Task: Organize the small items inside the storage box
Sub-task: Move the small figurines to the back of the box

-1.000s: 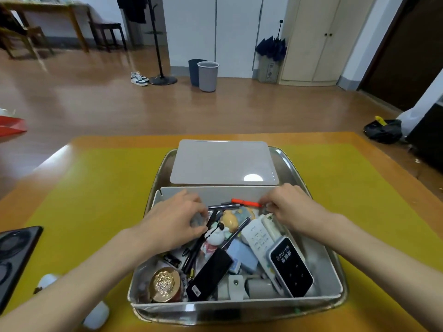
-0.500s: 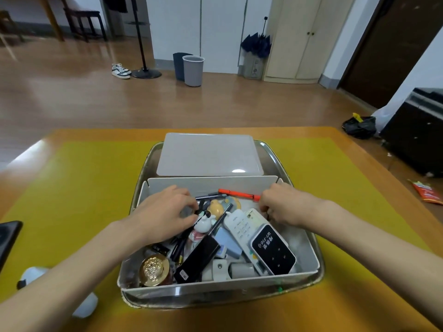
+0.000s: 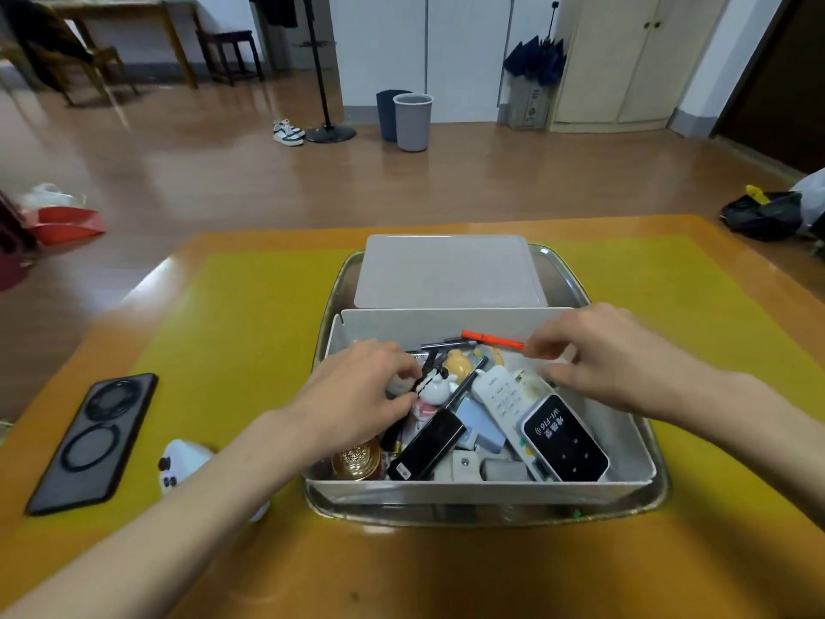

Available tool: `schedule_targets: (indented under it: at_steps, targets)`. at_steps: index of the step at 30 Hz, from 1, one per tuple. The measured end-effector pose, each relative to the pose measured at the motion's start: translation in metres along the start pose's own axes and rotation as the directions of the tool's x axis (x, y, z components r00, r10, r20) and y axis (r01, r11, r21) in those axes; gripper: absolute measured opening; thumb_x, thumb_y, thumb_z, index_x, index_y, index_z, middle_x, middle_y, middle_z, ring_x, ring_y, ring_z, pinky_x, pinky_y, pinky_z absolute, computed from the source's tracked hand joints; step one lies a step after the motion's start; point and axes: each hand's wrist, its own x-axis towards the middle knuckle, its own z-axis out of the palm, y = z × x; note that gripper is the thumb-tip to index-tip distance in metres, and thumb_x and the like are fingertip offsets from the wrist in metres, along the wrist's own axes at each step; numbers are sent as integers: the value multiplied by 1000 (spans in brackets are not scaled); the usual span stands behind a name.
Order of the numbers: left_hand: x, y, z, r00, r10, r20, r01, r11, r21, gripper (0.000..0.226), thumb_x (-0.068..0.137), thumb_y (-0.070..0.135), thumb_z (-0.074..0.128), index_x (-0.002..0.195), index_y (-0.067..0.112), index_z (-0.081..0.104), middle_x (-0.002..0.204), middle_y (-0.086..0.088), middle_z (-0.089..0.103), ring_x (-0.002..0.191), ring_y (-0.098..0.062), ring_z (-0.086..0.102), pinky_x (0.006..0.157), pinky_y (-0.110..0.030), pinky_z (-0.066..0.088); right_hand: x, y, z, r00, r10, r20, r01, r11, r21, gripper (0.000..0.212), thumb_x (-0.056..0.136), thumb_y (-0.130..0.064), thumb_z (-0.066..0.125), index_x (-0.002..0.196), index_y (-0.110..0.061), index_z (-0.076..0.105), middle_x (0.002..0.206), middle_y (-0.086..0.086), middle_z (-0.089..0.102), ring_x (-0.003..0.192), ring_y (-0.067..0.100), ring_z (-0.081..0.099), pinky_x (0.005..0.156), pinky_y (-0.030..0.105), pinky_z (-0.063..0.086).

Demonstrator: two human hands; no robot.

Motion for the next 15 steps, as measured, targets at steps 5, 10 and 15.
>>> schedule_targets:
  at_steps: [5, 10, 15]
  targets:
    - [24, 14, 8, 999, 9, 39, -9, 1000, -3, 35, 89, 41, 63, 122, 31, 62, 114, 11, 63, 109, -14, 54, 82, -37, 50, -13, -25, 7, 999, 3, -54, 4, 992, 124, 17, 86, -50, 63, 101, -44, 70, 98, -31, 68, 78, -19, 50, 75, 30, 52]
    - [42, 13, 13, 993, 18, 118, -27, 997, 73, 36, 83, 50, 64, 114, 33, 67, 97, 8, 69, 94, -20, 62, 68, -32, 46, -13, -21, 18, 998, 55, -19, -50, 980, 195, 15, 91, -40, 64, 104, -39, 71, 104, -27, 65, 101, 2, 59, 86, 39, 54]
    - [21, -1, -13, 994, -59, -89, 43, 985, -168, 30, 75, 53, 70, 98, 32, 67, 90, 17, 66, 83, -8, 60, 66, -31, 48, 5, -24, 16, 995, 94, -33, -77, 936, 342, 12, 92, -34, 67, 102, -32, 75, 99, -21, 71, 92, -4, 62, 78, 26, 50]
